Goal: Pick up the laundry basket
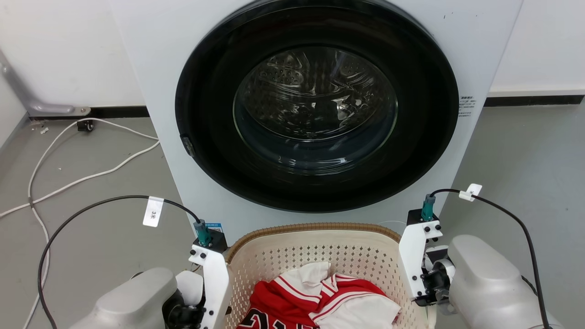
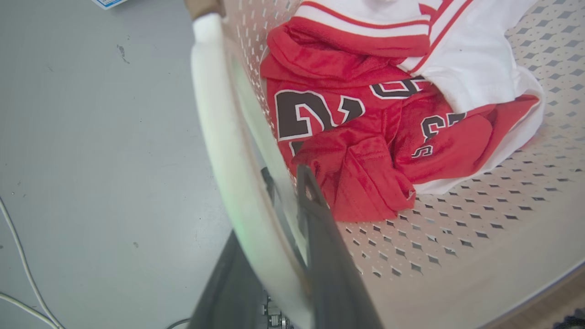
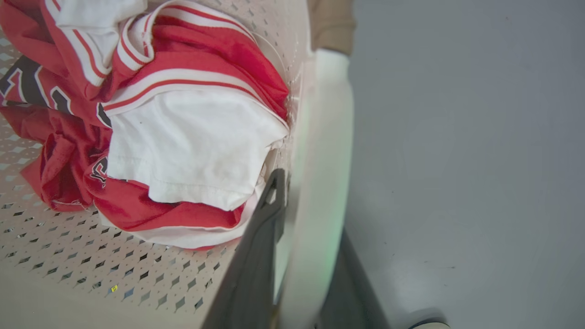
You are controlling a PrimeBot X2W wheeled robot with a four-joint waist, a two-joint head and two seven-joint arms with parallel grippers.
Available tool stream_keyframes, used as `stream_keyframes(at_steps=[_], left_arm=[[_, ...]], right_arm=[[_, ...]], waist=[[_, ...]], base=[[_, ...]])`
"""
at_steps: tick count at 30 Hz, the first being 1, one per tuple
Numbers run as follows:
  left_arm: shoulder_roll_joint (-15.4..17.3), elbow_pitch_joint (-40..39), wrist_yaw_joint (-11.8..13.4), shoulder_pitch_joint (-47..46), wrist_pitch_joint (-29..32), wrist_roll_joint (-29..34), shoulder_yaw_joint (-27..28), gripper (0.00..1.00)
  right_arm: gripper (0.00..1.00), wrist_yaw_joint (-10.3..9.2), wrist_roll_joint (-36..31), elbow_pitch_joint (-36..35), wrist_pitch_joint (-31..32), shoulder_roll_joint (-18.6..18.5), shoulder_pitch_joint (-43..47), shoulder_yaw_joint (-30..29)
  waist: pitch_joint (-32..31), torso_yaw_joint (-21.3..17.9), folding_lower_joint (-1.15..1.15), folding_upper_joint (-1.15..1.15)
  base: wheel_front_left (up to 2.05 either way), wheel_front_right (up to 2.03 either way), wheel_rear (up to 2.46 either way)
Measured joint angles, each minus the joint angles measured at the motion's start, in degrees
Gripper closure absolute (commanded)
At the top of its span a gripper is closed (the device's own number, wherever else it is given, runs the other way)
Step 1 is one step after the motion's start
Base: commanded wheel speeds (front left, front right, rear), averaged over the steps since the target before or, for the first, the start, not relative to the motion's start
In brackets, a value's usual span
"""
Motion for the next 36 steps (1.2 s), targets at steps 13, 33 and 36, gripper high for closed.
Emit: stream_keyframes(at_steps=[13, 33, 36], left_arm=[[0.00, 0.05, 0.00, 0.00, 0.23, 0.01, 0.00, 1.00], [-0.21, 0.10, 0.00, -0.01, 0.75, 0.08, 0.01, 1.00], [-0.23, 0.08, 0.00, -0.01, 0.85, 0.08, 0.01, 1.00]], right_arm=[[1.00, 0.00, 0.85, 0.15, -0.01, -0.02, -0.05, 0.81], [1.00, 0.00, 1.86, 0.55, -0.20, -0.18, -0.09, 2.11], [1.00, 0.00, 1.87, 0.56, -0.21, -0.25, -0.10, 2.32]], waist=[[-0.11, -0.23, 0.00, 0.00], [-0.48, 0.04, 0.00, 0.00], [-0.49, 0.04, 0.00, 0.00]], base=[[0.00, 0.00, 0.00], [0.00, 0.00, 0.00], [0.00, 0.00, 0.00]])
